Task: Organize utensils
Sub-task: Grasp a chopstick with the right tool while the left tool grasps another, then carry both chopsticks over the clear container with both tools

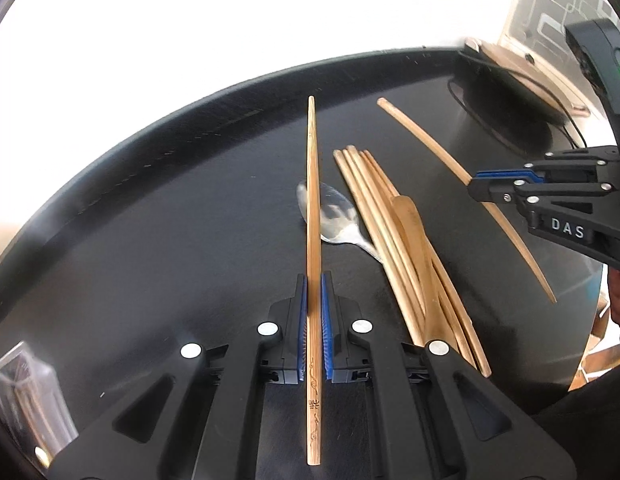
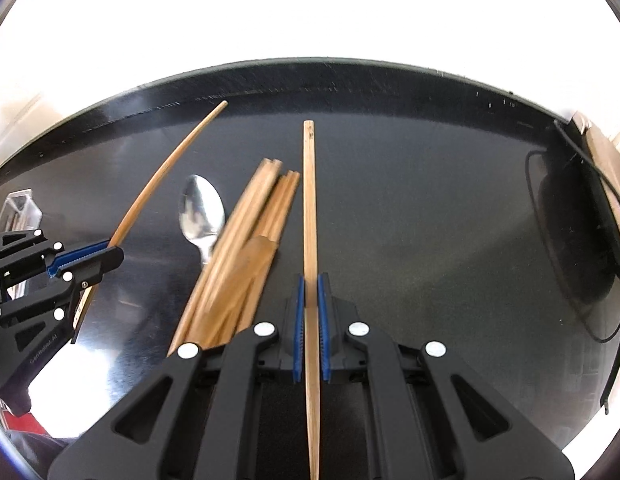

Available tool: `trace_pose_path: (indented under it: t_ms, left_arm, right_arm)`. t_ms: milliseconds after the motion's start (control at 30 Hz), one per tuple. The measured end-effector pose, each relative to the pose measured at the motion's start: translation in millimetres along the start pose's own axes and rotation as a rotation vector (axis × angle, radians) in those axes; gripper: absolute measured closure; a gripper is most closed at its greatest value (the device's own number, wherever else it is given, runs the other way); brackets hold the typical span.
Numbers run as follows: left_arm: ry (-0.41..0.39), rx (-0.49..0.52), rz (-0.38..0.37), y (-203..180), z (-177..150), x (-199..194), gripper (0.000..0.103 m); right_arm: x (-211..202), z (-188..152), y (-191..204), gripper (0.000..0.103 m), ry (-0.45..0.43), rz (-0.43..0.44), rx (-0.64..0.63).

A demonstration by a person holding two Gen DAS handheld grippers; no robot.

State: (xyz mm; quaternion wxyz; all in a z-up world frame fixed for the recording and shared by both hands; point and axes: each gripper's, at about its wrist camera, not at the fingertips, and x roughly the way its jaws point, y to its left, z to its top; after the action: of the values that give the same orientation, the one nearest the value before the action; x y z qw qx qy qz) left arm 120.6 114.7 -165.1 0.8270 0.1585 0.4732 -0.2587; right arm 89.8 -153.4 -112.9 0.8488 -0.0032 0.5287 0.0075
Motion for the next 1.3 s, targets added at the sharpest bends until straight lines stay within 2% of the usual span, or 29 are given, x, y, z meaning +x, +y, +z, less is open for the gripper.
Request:
trace_pose_path:
  t_ms: [167, 400, 633, 833, 1100, 1300]
  left_arm:
    - [-0.008, -0.089, 0.066, 21, -22, -34, 0.097]
    - [-0.020, -0.220, 0.163, 64, -62, -84, 0.097]
    - [-0.030, -0.403, 0.282, 129, -122, -147, 0.097]
    - [-0.016, -0.555, 0.344, 176, -176, -183, 0.097]
    - [0.015, -0.693, 0.356, 228, -228, -202, 0.097]
    - [0.039, -0.736, 0.331, 256, -247, -193, 0.097]
  right_arm:
    - [-20, 1, 25, 0.096, -0.033, 0.023, -0.048]
    - [-37, 1, 99, 0.096, -0.055, 0.100, -0.156]
    - [-47, 4, 204, 0.096, -0.061, 0.224, -0.289]
    - [-54, 8, 299, 0.096, -0.044, 0.348, -0.387]
    - [-50, 5, 399, 0.096, 0.021, 0.459, -0.449]
    - [-33, 6, 427, 0.096, 0.078, 0.471, -0.440]
